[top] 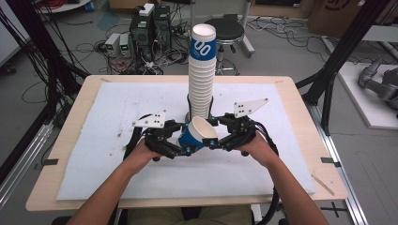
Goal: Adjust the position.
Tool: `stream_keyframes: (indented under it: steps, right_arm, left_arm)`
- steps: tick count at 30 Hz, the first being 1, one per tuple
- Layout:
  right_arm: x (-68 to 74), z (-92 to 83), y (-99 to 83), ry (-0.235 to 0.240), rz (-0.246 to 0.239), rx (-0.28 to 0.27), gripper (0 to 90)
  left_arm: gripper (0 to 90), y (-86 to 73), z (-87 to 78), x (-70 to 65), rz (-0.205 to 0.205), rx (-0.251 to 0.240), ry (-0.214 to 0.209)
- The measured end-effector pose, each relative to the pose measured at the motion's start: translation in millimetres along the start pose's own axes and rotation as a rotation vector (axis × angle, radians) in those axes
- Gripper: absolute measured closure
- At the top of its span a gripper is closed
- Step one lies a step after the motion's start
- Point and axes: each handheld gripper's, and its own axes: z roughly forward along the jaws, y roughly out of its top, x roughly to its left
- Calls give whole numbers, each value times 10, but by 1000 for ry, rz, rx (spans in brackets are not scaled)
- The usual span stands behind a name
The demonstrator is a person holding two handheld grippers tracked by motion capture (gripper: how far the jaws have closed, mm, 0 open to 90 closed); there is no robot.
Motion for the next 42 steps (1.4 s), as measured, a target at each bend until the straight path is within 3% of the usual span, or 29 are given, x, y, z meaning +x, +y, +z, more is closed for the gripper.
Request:
stream_keyframes:
  steps: [4, 8, 10, 14, 18, 23, 35, 42]
  right_arm:
    - [9, -5, 1, 1, -8, 23, 266]
    - [9, 3, 1, -6, -20, 58, 267]
    - [17, 7, 8, -18, -22, 86, 267]
    - [17, -11, 68, -70, -47, 142, 267]
    - [27, 2, 158, -112, -84, 210, 266]
    - [59, 79, 229, -106, -111, 239, 264]
    - [58, 167, 232, -84, -121, 268, 264]
    - [55, 197, 219, -83, -137, 298, 264]
  left_arm:
    - [289, -4, 12, -8, -2, 22, 1]
    - [274, 15, 29, -24, -29, 89, 19]
    - [165, 32, 37, -31, -56, 129, 55]
    - [153, 77, 26, -49, -15, 222, 111]
    - [153, 156, 37, -71, 46, 278, 131]
    - [155, 193, 60, -78, 73, 276, 122]
    - [230, 181, 74, -55, 74, 270, 113]
    - [261, 163, 95, -40, 84, 301, 101]
